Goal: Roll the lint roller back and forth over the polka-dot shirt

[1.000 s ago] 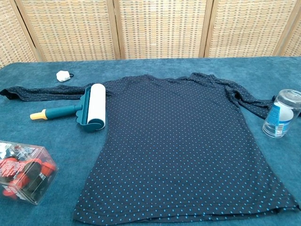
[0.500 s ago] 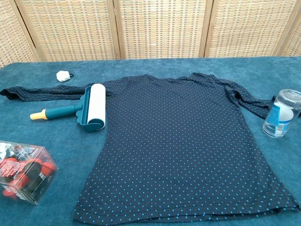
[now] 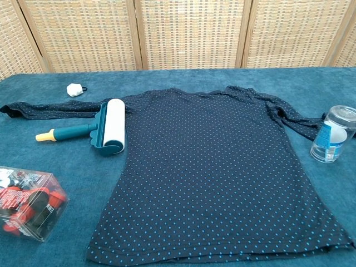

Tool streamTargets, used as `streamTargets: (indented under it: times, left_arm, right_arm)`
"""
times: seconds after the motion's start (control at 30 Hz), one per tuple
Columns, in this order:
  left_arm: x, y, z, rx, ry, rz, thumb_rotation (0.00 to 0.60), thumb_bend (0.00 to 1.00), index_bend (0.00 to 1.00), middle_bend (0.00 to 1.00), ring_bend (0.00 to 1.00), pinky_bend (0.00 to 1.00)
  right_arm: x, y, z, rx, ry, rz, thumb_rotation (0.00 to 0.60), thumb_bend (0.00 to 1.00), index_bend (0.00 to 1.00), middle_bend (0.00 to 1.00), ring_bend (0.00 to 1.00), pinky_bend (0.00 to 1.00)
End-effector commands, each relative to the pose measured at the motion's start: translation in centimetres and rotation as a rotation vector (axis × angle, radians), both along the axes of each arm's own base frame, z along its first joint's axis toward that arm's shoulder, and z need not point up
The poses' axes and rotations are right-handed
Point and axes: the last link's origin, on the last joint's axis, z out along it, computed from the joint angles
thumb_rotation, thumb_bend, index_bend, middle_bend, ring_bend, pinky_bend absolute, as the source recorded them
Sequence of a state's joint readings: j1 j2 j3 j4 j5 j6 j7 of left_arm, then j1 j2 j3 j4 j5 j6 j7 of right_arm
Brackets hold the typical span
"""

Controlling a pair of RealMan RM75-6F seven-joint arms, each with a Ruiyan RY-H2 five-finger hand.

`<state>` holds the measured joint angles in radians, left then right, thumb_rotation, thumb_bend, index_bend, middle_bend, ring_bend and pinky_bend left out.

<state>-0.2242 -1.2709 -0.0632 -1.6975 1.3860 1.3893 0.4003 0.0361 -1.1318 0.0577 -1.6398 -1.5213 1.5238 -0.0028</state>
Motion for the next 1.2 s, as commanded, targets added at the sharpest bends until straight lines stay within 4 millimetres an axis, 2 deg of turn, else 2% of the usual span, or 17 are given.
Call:
streamTargets:
  times: [0.03, 0.13, 0.2, 0.23, 0.3, 0.37, 0.53, 0.63, 0.87, 0.97, 1.07, 1.2]
  left_arm:
    - [0.2, 0.4, 0.2, 0.008, -0.004, -0.001, 0.600, 0.19, 0.00, 0.00, 0.00, 0.00]
    - [0.4, 1.0, 0.6, 0.018, 0.004, -0.007, 0.600, 0.20, 0.00, 0.00, 0.00, 0.02]
    - [0.7, 1.7, 1.1, 0.030, 0.011, -0.013, 0.600, 0.21, 0.00, 0.00, 0.01, 0.09]
    - [0.9, 2.0, 1.3, 0.035, 0.013, -0.015, 0.600, 0.21, 0.00, 0.02, 0.05, 0.14]
    - [1.5, 3.3, 2.2, 0.057, 0.012, -0.024, 0.600, 0.22, 0.01, 0.14, 0.18, 0.25]
    - [2.8, 6.0, 3.2, 0.086, 0.000, -0.050, 0.600, 0.22, 0.05, 0.35, 0.34, 0.36]
    - [3.6, 9.4, 3.1, 0.010, -0.012, -0.018, 0.600, 0.23, 0.19, 0.74, 0.60, 0.54]
    - [3.5, 11.0, 2.7, -0.037, -0.004, 0.016, 0.600, 0.23, 0.26, 0.83, 0.67, 0.59]
    - [3.0, 14.1, 1.4, -0.101, 0.033, 0.075, 0.600, 0.24, 0.39, 0.89, 0.73, 0.63]
    - [2.8, 15.0, 0.8, -0.119, 0.047, 0.097, 0.600, 0.25, 0.40, 0.90, 0.74, 0.63]
    - [2.2, 16.4, -0.7, -0.161, 0.071, 0.139, 0.600, 0.25, 0.40, 0.90, 0.74, 0.63]
    - [2.0, 17.0, -1.8, -0.180, 0.096, 0.155, 0.600, 0.25, 0.39, 0.90, 0.74, 0.63]
  right_arm:
    - [-0.1, -0.1, 0.1, -0.004, -0.002, -0.006, 0.600, 0.07, 0.00, 0.00, 0.00, 0.00]
    - [-0.2, -0.1, 0.2, -0.004, -0.005, -0.008, 0.600, 0.07, 0.00, 0.00, 0.00, 0.00]
    - [-0.2, -0.1, 0.2, -0.003, -0.005, -0.008, 0.600, 0.07, 0.00, 0.00, 0.00, 0.00]
    - [-0.2, -0.1, 0.2, -0.003, -0.004, -0.008, 0.600, 0.07, 0.00, 0.00, 0.00, 0.00]
    - [-0.2, -0.2, 0.1, -0.003, -0.002, -0.006, 0.600, 0.07, 0.00, 0.00, 0.00, 0.00]
    - [-0.2, -0.2, 0.0, -0.001, 0.000, -0.008, 0.600, 0.07, 0.00, 0.00, 0.00, 0.00]
    - [-0.4, -0.3, 0.0, 0.001, 0.002, -0.015, 0.600, 0.07, 0.00, 0.00, 0.00, 0.00]
    - [-0.5, -0.4, 0.0, 0.000, 0.003, -0.019, 0.600, 0.07, 0.00, 0.00, 0.00, 0.00]
    - [-0.7, -0.5, 0.0, -0.005, 0.007, -0.027, 0.600, 0.07, 0.00, 0.00, 0.00, 0.00]
    - [-0.7, -0.5, 0.0, -0.004, 0.009, -0.031, 0.600, 0.07, 0.00, 0.00, 0.00, 0.00]
    - [-1.0, -0.7, -0.3, 0.004, 0.016, -0.045, 0.600, 0.07, 0.00, 0.00, 0.00, 0.00]
    - [-1.1, -0.8, -0.4, 0.005, 0.017, -0.049, 0.600, 0.07, 0.00, 0.00, 0.00, 0.00]
